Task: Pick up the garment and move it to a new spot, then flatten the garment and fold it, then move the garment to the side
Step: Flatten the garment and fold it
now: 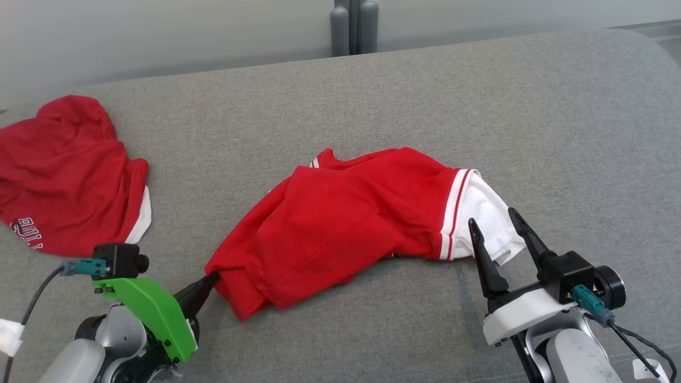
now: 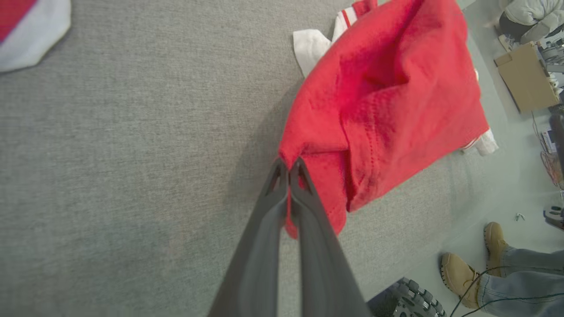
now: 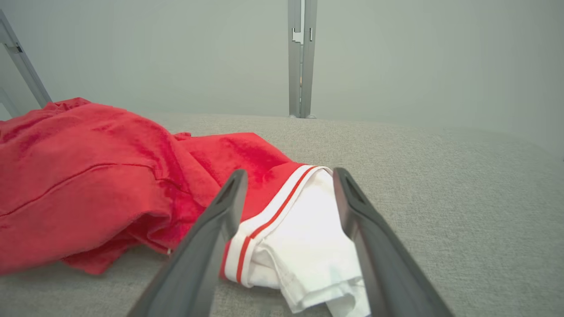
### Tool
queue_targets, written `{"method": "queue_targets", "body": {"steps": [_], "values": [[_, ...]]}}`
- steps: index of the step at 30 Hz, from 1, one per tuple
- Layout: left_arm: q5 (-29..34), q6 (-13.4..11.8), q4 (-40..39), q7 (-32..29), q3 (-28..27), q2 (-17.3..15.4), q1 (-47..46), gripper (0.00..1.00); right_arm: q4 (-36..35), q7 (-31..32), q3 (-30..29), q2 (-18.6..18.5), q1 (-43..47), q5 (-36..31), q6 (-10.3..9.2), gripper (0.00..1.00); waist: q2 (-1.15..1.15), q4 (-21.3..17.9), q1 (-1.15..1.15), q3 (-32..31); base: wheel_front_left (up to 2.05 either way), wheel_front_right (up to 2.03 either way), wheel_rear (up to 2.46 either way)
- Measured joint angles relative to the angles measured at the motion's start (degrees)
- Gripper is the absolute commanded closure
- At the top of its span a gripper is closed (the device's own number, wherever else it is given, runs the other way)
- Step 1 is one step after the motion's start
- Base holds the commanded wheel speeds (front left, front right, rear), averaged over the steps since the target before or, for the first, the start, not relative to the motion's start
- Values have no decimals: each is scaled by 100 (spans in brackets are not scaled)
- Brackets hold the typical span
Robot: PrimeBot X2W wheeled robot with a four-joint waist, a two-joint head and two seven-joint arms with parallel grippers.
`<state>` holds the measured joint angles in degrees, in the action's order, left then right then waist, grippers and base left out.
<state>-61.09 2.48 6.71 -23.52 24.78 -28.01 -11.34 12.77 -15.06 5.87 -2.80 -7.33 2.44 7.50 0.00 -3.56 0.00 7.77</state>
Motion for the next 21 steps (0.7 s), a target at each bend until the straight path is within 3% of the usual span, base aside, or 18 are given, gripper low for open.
{"method": "queue_targets", "body": {"steps": [8,9,10,11,12,21], "values": [[73,-65,617,290,-29,170,-42,100,20,0,19,0,-1,-15,0,0,0,97,0,78,0,0,0],[89,-73,682,370,-35,213,-62,82,25,0,24,0,-2,-15,0,0,0,98,0,77,0,0,0],[121,-80,733,430,-35,233,-87,49,33,0,31,0,-3,-14,0,0,0,97,0,71,0,0,0],[146,-90,777,495,-38,242,-102,5,40,0,40,0,-3,-14,0,0,0,93,0,62,0,0,0],[169,-100,818,575,-53,255,-101,0,41,0,44,0,-3,-14,0,0,0,88,0,52,0,0,0],[401,-361,522,1385,-431,178,109,0,-29,0,-34,0,13,-15,0,0,0,70,0,30,0,0,0]]}}
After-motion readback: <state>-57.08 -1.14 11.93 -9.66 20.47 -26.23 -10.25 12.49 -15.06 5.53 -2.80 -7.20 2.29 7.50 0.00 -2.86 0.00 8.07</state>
